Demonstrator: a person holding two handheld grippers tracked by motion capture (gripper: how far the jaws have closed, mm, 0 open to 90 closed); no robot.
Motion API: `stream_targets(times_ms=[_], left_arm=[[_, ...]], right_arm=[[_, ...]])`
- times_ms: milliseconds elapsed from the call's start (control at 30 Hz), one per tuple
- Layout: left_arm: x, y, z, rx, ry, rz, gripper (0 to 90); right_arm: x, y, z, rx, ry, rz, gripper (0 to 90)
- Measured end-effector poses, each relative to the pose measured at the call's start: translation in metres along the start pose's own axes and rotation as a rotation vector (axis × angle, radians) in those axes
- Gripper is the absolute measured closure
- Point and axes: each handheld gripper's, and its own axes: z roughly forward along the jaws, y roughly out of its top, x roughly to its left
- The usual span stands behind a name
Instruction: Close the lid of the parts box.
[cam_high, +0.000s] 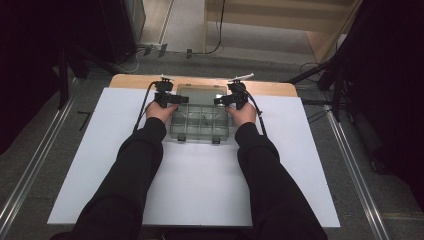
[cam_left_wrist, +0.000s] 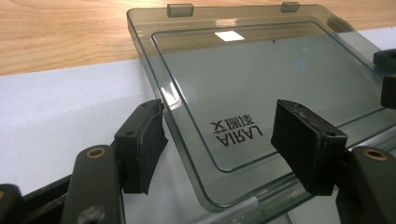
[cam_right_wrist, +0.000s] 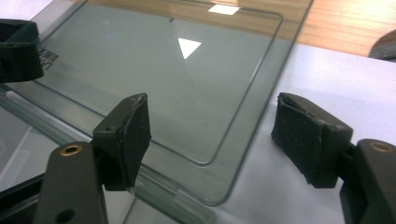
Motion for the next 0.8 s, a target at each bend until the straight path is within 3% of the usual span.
stream_targets(times_ms=[233, 800], left_arm=[[0.0029, -0.0006, 0.0009, -0.002, -0.018, -0.021, 33.8], [0.0035, -0.0006, 0.0013, 0.0, -0.021, -0.042, 33.8]], right_arm=[[0.0045, 0.0041, 0.0035, 0.031, -0.008, 0.007, 23.3], [0.0033, 0.0047, -0.0003, 0.061, 0.007, 0.067, 28.0]])
